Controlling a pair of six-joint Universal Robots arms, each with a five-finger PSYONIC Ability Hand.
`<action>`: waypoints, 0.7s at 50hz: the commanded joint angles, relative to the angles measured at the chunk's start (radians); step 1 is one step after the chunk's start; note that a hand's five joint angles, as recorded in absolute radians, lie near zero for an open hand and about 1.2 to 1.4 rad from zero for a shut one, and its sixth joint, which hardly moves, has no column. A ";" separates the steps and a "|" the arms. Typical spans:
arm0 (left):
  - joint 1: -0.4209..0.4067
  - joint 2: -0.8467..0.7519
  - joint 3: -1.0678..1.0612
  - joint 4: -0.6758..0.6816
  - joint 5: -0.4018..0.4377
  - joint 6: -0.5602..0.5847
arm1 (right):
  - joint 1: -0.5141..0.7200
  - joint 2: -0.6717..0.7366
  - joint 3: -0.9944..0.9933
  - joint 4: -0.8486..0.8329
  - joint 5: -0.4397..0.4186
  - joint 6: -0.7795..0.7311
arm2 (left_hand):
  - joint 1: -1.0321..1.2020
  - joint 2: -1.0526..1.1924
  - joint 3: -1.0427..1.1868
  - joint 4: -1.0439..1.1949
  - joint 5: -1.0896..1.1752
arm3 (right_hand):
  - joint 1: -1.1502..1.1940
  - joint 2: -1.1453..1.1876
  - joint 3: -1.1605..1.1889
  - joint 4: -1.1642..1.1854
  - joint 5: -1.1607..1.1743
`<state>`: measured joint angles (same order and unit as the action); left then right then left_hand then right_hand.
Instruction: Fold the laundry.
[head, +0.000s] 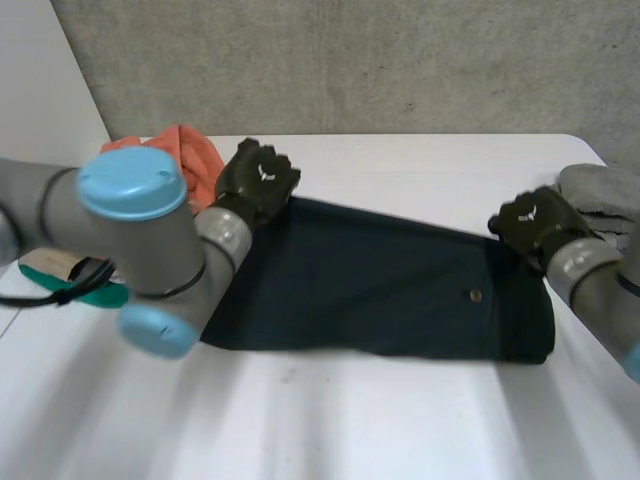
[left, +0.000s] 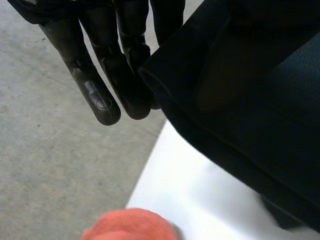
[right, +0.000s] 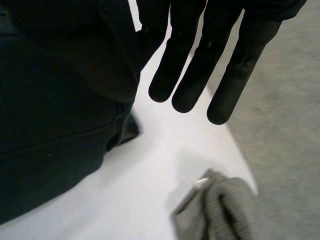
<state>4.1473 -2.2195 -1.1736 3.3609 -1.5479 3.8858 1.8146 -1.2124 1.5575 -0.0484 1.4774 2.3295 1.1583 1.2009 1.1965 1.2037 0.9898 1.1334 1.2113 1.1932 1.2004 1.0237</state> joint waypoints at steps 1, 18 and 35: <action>0.020 -0.248 0.293 0.041 0.015 0.003 | 0.040 0.195 -0.154 -0.195 0.043 0.002 | 0.238 0.195 0.200 0.193 0.232 | 0.263 0.185 0.203 0.196 0.198; 0.002 -0.382 0.364 0.199 0.008 -0.011 | 0.043 0.343 -0.255 -0.397 0.076 0.123 | -0.984 -1.026 -1.022 -1.029 -0.990 | -0.959 -1.037 -1.019 -1.026 -1.024; -0.013 -0.141 0.060 0.226 0.002 -0.135 | -0.054 0.077 -0.019 0.119 -0.081 0.402 | -0.984 -1.026 -1.022 -1.029 -0.990 | -0.837 -0.915 -0.897 -0.904 -0.902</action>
<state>4.1358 -2.3999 -1.0416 3.5918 -1.5454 3.7914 1.7930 -1.1511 1.4960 0.0379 1.4758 2.7038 0.1932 0.2039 0.2136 0.2016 0.0515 0.2271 0.2141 0.2151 0.2156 0.0507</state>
